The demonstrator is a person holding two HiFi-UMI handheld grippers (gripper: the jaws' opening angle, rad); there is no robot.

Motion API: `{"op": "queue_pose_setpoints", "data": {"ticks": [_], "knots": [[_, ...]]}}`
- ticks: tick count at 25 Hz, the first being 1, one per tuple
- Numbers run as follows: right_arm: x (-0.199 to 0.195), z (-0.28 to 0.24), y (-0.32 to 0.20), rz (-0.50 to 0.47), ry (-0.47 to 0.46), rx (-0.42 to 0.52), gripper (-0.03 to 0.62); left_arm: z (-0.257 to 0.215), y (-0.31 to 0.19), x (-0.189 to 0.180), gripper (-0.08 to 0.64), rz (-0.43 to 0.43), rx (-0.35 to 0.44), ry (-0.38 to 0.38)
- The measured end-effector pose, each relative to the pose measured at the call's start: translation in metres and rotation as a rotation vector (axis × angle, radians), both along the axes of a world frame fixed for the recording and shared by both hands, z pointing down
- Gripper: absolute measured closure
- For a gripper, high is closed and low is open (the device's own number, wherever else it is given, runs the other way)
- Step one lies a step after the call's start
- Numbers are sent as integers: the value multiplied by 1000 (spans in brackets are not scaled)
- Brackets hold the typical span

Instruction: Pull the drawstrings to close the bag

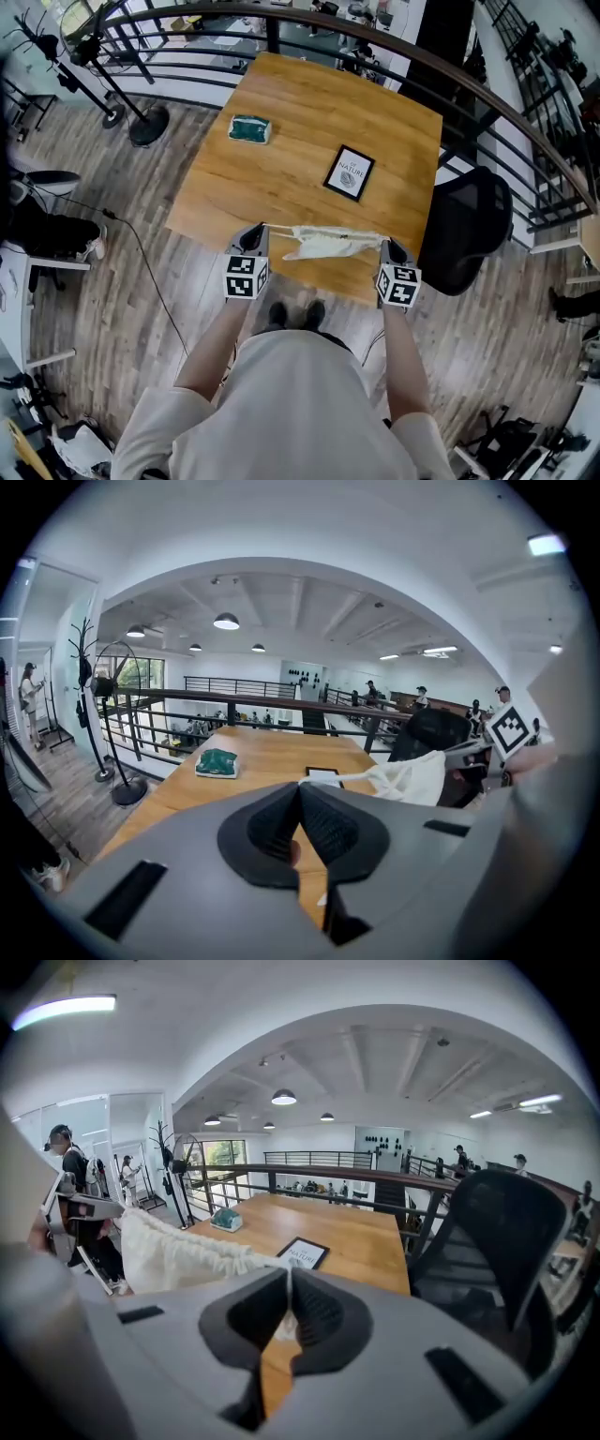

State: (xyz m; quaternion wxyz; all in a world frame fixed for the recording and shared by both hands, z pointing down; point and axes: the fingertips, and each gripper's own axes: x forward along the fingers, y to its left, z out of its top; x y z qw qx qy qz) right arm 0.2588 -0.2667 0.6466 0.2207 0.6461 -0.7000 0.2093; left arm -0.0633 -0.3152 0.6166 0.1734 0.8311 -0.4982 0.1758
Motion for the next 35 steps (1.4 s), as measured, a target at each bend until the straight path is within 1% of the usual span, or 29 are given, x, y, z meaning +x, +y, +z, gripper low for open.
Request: {"op": "queue_pose_setpoints", "data": {"ticks": [5,8,15,22,28,31,35], "knots": [[12,-21,-5,48,-89,46,583,-18,-5,0,566,-24,20,28],[19,-32,-7,71,-117,76,583,-28,-8,2,566,-32,45,34],[36,-50,-4,90,-123,137,583,-41,-6,6,566,-55,75,48],[52,-67,-4,137,-129,182,583,-57,-16,-13,565,-125,98,70],[65,-71,-3,191,-159,201,583,-62,-19,-23,565,-142,109,69],[72,-72,-1,212,-157,208,583,-65,-18,-22,565,-141,118,57],[79,-75,-1,236,-164,220,583,-67,-20,-24,565,-154,121,60]]}}
